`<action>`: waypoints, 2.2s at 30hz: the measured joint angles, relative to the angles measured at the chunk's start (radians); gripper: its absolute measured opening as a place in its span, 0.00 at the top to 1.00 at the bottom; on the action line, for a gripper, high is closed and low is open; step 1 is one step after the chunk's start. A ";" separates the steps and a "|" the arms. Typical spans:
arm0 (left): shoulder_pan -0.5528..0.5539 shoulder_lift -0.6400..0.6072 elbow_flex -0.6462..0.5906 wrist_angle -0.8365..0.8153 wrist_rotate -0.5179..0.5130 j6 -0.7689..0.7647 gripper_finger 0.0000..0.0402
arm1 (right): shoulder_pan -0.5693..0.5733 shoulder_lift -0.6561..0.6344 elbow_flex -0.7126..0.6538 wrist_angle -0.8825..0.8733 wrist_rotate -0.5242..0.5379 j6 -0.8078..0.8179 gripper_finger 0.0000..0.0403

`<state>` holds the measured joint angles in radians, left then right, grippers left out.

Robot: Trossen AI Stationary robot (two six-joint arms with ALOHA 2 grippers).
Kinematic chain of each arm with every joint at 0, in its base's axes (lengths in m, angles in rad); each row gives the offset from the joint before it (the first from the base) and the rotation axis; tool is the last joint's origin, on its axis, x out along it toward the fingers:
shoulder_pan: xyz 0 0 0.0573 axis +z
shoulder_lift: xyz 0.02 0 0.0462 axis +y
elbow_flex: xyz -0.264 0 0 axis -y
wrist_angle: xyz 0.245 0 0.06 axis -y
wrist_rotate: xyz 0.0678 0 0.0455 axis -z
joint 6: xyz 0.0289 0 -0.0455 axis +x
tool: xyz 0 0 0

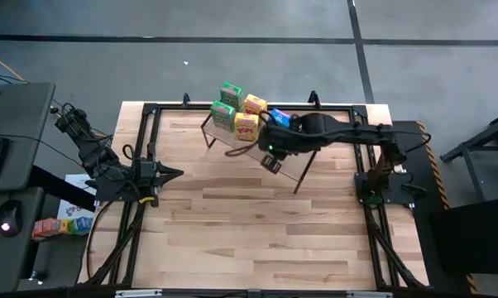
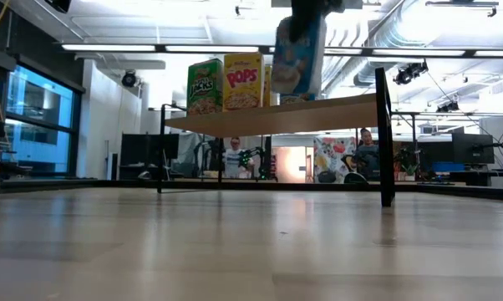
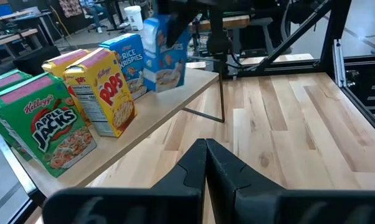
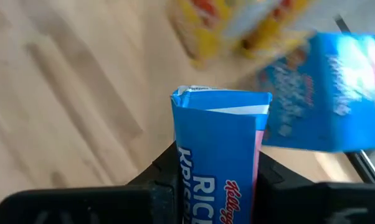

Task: Stack cereal on shelf
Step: Put the blue cereal box aligned with the blue cereal box on the shelf, then return to Home Position

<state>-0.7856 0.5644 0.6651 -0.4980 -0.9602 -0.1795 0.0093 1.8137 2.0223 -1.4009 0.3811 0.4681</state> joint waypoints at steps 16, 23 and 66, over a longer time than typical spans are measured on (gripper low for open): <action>0.000 0.000 0.000 -0.001 -0.002 0.028 1.00 | -0.135 -0.001 -0.030 0.068 -0.102 -0.095 0.76; 0.000 0.000 0.000 -0.001 -0.002 0.027 1.00 | -0.139 -0.001 -0.030 0.078 -0.059 -0.105 0.58; 0.071 -0.047 -0.114 0.204 0.187 0.352 1.00 | 0.233 -0.446 -0.600 0.088 -0.188 0.286 0.97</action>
<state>-0.7150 0.5176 0.5507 -0.2941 -0.7729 0.1726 0.2420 1.3678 1.4227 -1.3130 0.1930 0.7542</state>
